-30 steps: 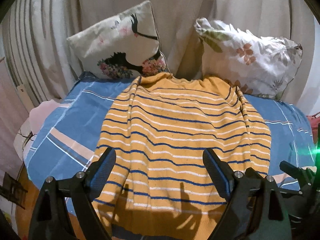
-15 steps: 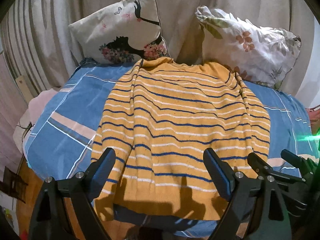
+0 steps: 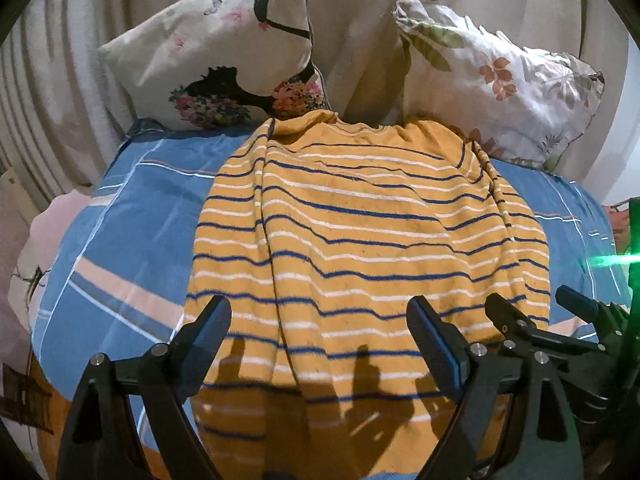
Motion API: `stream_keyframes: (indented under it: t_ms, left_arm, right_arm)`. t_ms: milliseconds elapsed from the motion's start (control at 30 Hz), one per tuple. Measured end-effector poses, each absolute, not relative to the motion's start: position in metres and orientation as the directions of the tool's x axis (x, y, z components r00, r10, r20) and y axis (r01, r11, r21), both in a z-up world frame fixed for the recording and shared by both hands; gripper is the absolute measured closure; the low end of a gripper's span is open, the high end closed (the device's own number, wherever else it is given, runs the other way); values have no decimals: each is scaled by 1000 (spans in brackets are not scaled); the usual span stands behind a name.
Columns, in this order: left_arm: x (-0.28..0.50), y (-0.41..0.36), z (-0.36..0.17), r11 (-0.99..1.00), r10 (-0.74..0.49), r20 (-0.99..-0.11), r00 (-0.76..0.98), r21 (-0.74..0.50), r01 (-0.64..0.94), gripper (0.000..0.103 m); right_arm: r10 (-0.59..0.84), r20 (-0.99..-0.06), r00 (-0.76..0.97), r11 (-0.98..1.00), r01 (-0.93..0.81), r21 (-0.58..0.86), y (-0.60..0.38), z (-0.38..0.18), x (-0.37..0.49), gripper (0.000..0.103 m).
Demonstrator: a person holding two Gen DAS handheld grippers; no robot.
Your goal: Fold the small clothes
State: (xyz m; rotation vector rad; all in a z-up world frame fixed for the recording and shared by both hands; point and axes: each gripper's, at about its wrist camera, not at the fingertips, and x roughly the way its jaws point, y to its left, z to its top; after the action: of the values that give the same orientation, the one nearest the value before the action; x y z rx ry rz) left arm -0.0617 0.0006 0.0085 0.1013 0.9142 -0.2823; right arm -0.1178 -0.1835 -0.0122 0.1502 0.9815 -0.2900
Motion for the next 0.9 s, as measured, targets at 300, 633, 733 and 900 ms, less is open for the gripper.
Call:
stream_keyframes:
  t_ms: [300, 633, 733, 900]
  left_arm:
    - [-25, 4, -4, 941, -231, -822, 521, -52, 335, 14]
    - [-3, 9, -26, 934, -232, -856, 461, -63, 352, 14]
    - [1, 8, -32, 932, -236, -869, 434, -75, 356, 14]
    - [3, -1, -34, 928, -233, -877, 421, -72, 364, 14]
  right_arm:
    - [-223, -851, 476, 926, 376, -33, -181, -20, -93, 5]
    - [-220, -872, 437, 910, 414, -22, -180, -37, -82, 5]
    - [-223, -875, 430, 903, 430, -19, -184, -41, -86, 5]
    - [-242, -864, 441, 888, 460, -14, -196, -39, -95, 5]
